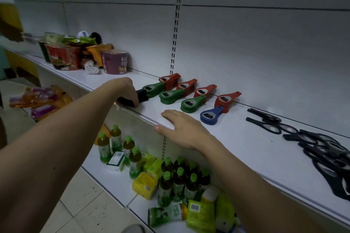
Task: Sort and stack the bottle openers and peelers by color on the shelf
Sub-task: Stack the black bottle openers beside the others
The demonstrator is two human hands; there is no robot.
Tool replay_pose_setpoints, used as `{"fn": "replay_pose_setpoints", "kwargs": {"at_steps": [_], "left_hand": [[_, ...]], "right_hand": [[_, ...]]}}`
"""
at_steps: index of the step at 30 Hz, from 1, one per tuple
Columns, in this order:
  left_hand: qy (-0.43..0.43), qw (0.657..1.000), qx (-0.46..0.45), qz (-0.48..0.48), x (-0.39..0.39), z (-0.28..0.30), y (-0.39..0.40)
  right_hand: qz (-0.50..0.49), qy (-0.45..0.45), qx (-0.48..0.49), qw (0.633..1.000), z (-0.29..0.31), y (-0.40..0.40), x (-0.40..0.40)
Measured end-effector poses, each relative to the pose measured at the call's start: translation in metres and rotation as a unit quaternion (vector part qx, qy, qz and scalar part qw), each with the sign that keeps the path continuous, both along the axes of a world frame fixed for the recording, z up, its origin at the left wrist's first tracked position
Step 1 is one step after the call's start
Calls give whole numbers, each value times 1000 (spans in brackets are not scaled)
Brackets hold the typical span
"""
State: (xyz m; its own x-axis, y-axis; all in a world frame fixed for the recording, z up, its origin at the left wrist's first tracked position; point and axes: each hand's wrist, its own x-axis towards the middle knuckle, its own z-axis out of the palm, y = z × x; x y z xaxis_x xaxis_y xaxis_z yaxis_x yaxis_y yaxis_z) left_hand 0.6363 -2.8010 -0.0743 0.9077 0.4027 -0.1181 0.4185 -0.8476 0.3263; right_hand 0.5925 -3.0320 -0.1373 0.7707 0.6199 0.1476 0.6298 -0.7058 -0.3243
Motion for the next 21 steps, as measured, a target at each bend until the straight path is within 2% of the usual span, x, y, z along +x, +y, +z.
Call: {"fn": "replay_pose_setpoints", "kwargs": {"at_steps": [12,17,19,21], "left_hand": [[-70,997,12,-2,1,-14,4],[-49,999,-11,5,1,-16,5],[-51,998,32,-2,0,-14,2],[-101,992,76,-7,-3,-5,-10]], "right_hand": [[1,-6,7,1000,-2,1,3],[2,-5,15,1000,-3,1,4],[7,-4,14,1000,-2,1,3],[16,29,51,998,3,-3,-1]]}}
